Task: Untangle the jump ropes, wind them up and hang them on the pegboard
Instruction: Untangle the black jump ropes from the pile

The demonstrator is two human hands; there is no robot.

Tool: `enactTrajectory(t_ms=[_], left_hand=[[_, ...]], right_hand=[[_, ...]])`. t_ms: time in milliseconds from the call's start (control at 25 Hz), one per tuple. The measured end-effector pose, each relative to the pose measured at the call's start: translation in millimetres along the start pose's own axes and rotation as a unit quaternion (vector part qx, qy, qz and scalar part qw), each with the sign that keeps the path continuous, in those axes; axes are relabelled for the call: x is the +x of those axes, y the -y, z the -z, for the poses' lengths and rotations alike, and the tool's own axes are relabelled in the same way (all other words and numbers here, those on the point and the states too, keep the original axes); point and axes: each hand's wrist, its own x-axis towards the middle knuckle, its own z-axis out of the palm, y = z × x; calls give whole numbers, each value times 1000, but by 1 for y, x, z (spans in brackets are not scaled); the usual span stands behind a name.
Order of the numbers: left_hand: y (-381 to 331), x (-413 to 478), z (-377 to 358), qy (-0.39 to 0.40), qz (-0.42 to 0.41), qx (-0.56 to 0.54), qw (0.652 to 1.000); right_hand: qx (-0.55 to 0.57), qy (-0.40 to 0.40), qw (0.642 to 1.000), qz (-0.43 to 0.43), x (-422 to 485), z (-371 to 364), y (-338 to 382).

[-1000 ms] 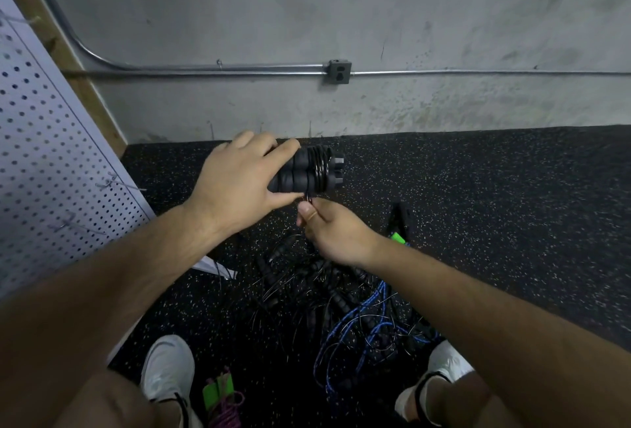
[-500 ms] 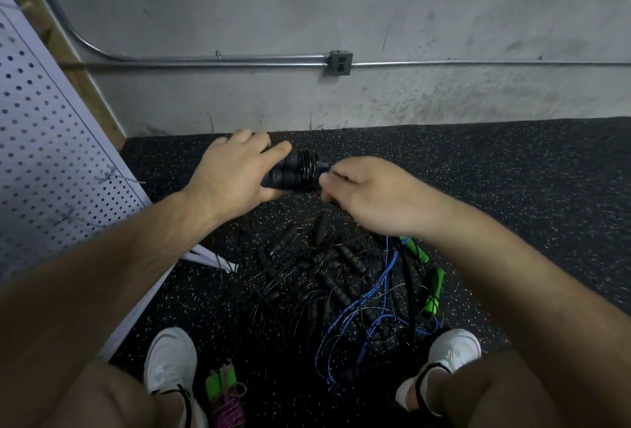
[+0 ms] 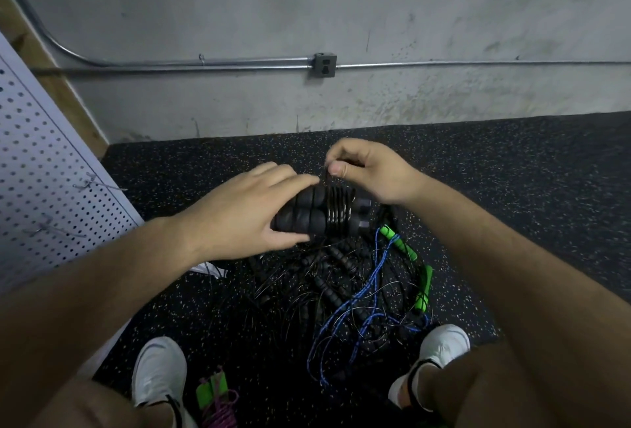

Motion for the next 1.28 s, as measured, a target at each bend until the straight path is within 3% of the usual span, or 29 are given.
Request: enactTrajectory(t_ms=[120,200,280,560,680,960,1120,1280], left_hand=[[5,-4,9,17,53,-41,998],[8,-2,10,-11,80,-54,995],[12,0,9,-43,98,-52,993],[57,5,3,-74,168,18,983],[72,5,2,-59,186,27,980],[60,11,-16,-12,124,92,988],[51,8,-19,17,72,58,996],[31,6,-14,28,17,12,999]], right_hand=[[156,40,984,-71,-2,-19,0],[75,60,988,-117,-8,-40,10],[-21,58,992,-106,-10,-67,11],[-14,79,990,-116,-15,-83,44],[-69,102,986,-112,-19,-80,57],[-247,153,955,-52,-31,-40,85],[-406,56,912,30,-28,-7,85],[-377,18,924,67,-20,13,60]])
